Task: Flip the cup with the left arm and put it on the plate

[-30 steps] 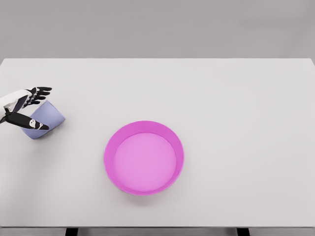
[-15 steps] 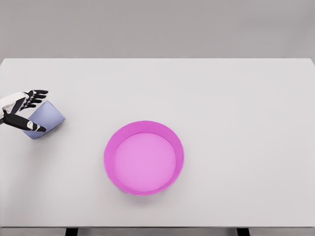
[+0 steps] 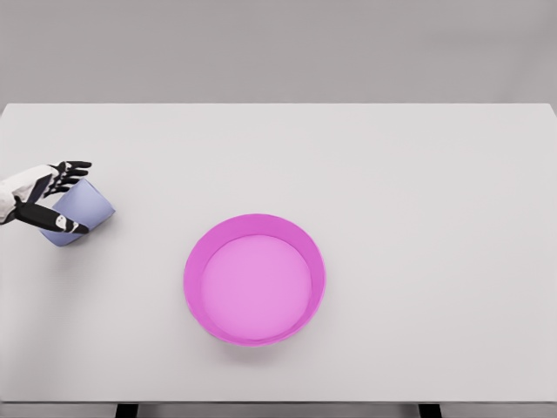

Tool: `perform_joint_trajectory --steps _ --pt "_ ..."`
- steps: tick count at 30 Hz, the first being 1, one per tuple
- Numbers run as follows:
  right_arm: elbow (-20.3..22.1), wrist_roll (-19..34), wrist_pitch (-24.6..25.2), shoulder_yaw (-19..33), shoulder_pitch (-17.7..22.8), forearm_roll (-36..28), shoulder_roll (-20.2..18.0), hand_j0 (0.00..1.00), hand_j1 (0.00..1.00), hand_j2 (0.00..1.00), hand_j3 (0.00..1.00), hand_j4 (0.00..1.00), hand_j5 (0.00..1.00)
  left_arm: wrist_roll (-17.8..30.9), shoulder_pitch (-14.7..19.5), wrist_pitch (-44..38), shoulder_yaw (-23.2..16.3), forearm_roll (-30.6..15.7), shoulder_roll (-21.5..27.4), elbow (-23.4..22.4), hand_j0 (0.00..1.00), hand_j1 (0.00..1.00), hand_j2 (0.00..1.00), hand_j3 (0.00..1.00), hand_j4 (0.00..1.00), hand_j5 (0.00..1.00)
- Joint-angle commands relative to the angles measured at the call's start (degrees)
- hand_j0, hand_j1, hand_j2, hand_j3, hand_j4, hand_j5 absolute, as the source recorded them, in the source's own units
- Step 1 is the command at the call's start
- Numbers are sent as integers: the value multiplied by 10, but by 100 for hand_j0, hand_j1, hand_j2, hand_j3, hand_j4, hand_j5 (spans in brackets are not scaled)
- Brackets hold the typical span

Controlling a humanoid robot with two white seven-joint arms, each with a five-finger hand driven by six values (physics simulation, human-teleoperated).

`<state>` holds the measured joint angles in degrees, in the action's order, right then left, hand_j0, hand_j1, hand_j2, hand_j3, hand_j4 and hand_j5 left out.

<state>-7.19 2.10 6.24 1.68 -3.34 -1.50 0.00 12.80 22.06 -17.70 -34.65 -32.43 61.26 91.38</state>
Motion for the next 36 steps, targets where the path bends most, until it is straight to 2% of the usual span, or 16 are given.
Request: perform_joint_trajectory --steps 1,6,8,12,14,21,23,26,31,36 --pt "0 0 0 0 0 0 0 100 100 100 100 100 100 -1 0 -1 0 1 -3 -2 100 100 100 100 100 100" --pt "0 0 0 0 0 0 0 100 100 100 100 100 100 -4 -1 -8 0 3 -7 -4 99 99 99 99 99 99" --pt "0 0 0 0 0 0 0 100 100 100 100 100 100 -3 -1 -8 0 3 -7 -3 96 96 96 96 96 96" --pt "0 0 0 0 0 0 0 100 100 100 100 100 100 -1 -2 -9 0 2 -11 -3 81 81 81 81 81 81" --pt "0 0 0 0 0 0 0 100 100 100 100 100 100 -2 -1 -9 0 3 -11 -3 78 78 78 78 78 78" --pt "0 0 0 0 0 0 0 100 100 100 100 100 100 -4 -2 -8 -1 3 -15 -4 74 74 74 74 74 74" --pt "0 0 0 0 0 0 0 100 100 100 100 100 100 -1 -3 -8 -1 2 -15 -2 70 70 70 70 70 70" --pt "0 0 0 0 0 0 0 100 100 100 100 100 100 -1 -3 -8 0 0 -15 0 50 50 50 50 50 50" --pt "0 0 0 0 0 0 0 100 100 100 100 100 100 1 -3 -3 1 1 -15 12 49 49 49 49 49 49" --pt "0 0 0 0 0 0 0 100 100 100 100 100 100 3 -4 6 11 2 -14 56 49 49 49 49 49 49"
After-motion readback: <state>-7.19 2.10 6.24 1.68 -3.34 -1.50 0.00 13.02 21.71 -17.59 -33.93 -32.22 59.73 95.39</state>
